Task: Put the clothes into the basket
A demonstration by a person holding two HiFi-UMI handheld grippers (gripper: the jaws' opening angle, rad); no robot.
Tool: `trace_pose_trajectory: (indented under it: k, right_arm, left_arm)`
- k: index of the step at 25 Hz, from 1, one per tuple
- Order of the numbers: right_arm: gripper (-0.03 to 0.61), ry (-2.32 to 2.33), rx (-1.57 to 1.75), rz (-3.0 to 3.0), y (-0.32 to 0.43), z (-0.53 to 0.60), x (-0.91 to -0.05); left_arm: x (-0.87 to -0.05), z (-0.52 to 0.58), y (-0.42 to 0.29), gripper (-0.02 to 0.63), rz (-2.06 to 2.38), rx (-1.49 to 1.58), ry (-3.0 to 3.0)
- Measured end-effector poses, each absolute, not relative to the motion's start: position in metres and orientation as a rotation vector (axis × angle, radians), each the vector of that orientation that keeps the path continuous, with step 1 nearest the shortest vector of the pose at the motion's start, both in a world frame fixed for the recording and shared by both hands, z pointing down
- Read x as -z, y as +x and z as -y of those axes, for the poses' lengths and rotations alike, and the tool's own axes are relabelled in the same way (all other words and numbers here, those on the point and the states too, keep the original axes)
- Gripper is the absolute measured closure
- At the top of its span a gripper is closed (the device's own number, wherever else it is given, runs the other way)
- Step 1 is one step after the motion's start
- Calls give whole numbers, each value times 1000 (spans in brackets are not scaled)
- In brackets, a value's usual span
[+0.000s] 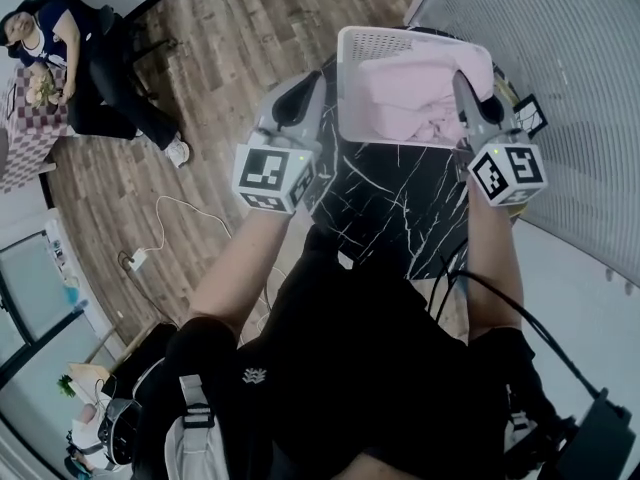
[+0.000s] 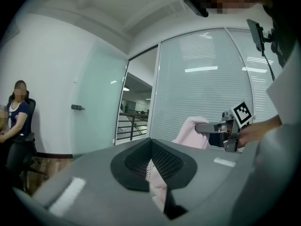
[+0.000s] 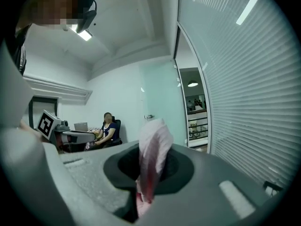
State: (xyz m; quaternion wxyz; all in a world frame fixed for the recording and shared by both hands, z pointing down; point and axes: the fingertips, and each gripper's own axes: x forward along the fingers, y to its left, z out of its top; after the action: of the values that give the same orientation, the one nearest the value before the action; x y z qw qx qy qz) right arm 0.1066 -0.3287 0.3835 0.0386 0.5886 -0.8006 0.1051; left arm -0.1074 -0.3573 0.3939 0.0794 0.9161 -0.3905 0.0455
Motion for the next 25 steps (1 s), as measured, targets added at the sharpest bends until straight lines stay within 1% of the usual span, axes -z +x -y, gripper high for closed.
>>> trace_pose_trajectory:
  k: [7,15,21,25]
  right_arm:
    - [546,1783,-405,2440,108,332,-428]
    - [547,1710,-391,2363,107,339,-461]
    - [546,1635,-331,2315,98,338,-477]
    - [546,1614,-349,2290,99,340,-493]
  left_arm:
    - [-413,352,-88,606,1117,-204,2785]
    - [-413,348,-76,607,1081,-218,2839]
    - [-418,346,-86,607,1093,-236,2838]
    - [-432,347,-95,606,1113,-263,2824]
